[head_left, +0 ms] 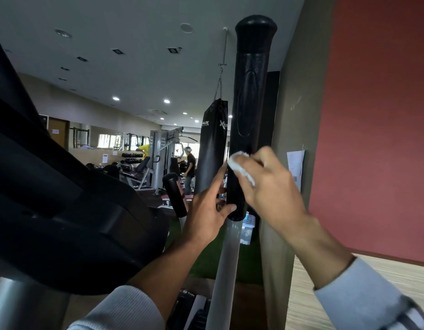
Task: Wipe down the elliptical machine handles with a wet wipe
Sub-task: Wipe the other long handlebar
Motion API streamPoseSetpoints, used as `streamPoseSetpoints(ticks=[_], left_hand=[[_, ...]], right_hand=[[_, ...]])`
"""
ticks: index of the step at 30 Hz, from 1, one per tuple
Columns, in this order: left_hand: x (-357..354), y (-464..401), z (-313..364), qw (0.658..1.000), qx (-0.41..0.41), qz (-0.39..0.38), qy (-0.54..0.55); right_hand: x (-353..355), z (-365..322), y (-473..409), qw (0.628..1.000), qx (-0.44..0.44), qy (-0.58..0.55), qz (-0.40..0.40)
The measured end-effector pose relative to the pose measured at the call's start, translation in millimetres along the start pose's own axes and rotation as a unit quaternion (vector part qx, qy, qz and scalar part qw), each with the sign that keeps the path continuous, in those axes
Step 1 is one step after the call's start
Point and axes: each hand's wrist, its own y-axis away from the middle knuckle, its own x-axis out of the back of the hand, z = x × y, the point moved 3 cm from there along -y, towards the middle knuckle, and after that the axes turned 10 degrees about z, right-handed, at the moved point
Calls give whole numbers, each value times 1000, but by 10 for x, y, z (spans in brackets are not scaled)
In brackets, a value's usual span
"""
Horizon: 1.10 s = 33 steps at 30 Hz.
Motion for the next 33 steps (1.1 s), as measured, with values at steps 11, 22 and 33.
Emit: streamPoseSetpoints(ticks=[11, 22, 33], left_hand=[[-67, 20, -103, 1000, 6, -6, 14], [-78, 38, -120, 1000, 8, -8, 16], [-105, 66, -148, 1000, 12, -17, 0]], right_hand=[[143, 76, 211, 985, -73, -76, 135], [-165, 350, 589, 995, -59, -65, 55], [-63, 225, 315, 990, -66, -67, 102]])
